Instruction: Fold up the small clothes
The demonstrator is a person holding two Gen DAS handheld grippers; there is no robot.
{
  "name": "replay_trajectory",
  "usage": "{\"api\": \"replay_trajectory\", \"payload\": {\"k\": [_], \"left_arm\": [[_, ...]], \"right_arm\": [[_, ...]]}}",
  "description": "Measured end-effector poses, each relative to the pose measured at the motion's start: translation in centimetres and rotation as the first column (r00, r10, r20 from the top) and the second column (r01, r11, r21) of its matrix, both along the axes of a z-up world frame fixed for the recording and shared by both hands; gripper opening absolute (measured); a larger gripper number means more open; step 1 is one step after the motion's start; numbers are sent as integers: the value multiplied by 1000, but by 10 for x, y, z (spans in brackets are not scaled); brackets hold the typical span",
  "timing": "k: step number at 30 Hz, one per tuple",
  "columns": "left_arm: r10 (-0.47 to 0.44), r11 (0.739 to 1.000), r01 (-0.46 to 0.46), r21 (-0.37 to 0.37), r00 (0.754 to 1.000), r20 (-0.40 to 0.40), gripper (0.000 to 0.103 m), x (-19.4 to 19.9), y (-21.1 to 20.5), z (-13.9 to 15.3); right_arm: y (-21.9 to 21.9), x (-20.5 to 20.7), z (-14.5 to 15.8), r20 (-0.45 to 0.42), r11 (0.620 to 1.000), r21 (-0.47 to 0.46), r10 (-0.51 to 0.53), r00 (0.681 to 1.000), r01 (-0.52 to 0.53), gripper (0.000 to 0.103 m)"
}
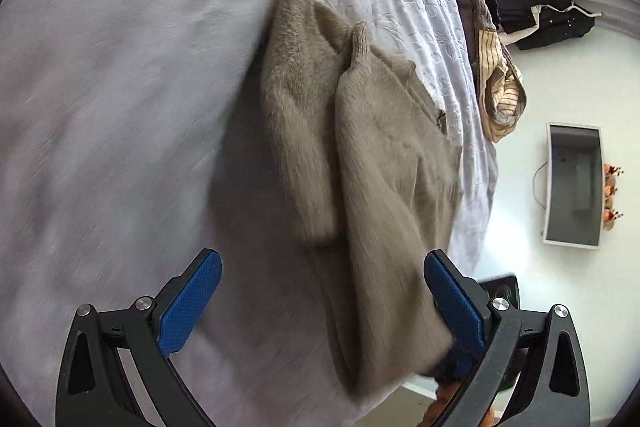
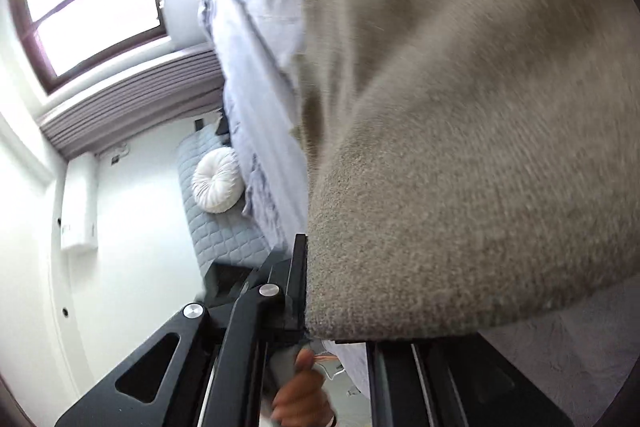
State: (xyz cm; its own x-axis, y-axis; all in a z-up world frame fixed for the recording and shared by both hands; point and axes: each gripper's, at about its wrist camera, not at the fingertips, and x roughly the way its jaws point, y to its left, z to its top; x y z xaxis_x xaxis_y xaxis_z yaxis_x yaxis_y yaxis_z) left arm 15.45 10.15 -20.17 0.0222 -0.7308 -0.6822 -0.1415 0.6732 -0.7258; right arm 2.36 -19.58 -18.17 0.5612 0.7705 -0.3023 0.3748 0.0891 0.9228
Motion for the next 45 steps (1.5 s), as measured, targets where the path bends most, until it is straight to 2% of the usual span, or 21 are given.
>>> {"api": "replay_trajectory", "payload": {"k": [3, 7, 9, 10, 11, 13, 14, 17, 19, 22, 25, 30, 33, 36, 38, 39, 40, 41, 42, 43, 45], "left_arm": [[-29, 999, 29, -26, 1000, -5, 101, 22, -21, -5], [-99, 995, 98, 36, 994, 48, 101, 45, -53, -2], [-139, 987, 133, 87, 988, 66, 79, 51, -68, 1], [-174, 975, 163, 154, 983, 61, 52, 54, -76, 0], [-199, 956, 183, 230, 979, 47, 32, 57, -83, -2], [-190, 949, 172, 264, 981, 42, 20, 59, -87, -4], [-181, 949, 160, 273, 982, 52, 18, 60, -88, -2], [-168, 946, 129, 298, 980, 109, 17, 55, -94, 17], [-177, 939, 121, 323, 973, 151, 17, 50, -100, 31], [-205, 926, 119, 358, 955, 213, 17, 46, -118, 62], [-226, 921, 119, 370, 939, 260, 17, 42, -148, 93], [-326, 898, 172, 406, 879, 349, 17, 32, -226, 141], [-429, 851, 235, 469, 827, 364, 17, 22, -291, 145], [-523, 788, 297, 539, 784, 333, 17, 11, -352, 122], [-592, 722, 341, 602, 755, 282, 17, 3, -393, 94], [-611, 695, 350, 628, 748, 260, 17, 0, -404, 84], [-637, 656, 359, 664, 736, 231, 18, -4, -416, 71], [-657, 620, 361, 696, 724, 210, 25, -8, -426, 61], [-670, 604, 364, 709, 713, 205, 30, -12, -431, 58], [-673, 607, 366, 705, 709, 211, 37, -14, -434, 58], [-675, 630, 379, 677, 699, 237, 49, -19, -437, 66]], "right_arm": [[-4, 3, 10, 19, 1000, -7, 21, 1000, -21, 8], [1, 10, 13, 20, 996, -50, 68, 997, -67, 8], [5, 10, 11, 12, 994, -63, 88, 996, -87, 8], [6, 9, 9, 7, 993, -67, 97, 995, -96, 8], [6, 8, 7, 3, 993, -65, 103, 995, -102, 8], [7, 11, 6, -12, 992, -65, 111, 994, -112, 9], [4, 9, 5, -29, 989, -71, 124, 992, -126, 12], [-10, -2, 7, -77, 976, -93, 191, 979, -198, 12], [-22, -13, 14, -72, 963, -116, 236, 969, -243, 13], [-51, -29, 30, -61, 937, -209, 273, 960, -280, 13], [-96, -41, 40, -70, 922, -312, 218, 973, -229, 13], [-175, -58, 42, -65, 931, -349, 86, 994, -104, 13], [-206, -60, 44, -40, 927, -370, 46, 998, -58, 13], [-227, -53, 38, -27, 928, -372, 12, 1000, -21, 13], [-238, -50, 26, -29, 931, -364, -4, 1000, -7, 13], [-242, -50, 20, -35, 935, -355, -10, 999, -3, 13], [-246, -49, 10, -47, 942, -336, -17, 999, 0, 13], [-251, -53, 5, -57, 946, -325, -20, 998, 0, 13], [-252, -55, -2, -69, 947, -322, -18, 997, -6, 13], [-253, -54, -7, -80, 946, -325, -11, 997, -15, 13], [-251, -55, -14, -79, 949, -315, 0, 997, -25, 13]]}}
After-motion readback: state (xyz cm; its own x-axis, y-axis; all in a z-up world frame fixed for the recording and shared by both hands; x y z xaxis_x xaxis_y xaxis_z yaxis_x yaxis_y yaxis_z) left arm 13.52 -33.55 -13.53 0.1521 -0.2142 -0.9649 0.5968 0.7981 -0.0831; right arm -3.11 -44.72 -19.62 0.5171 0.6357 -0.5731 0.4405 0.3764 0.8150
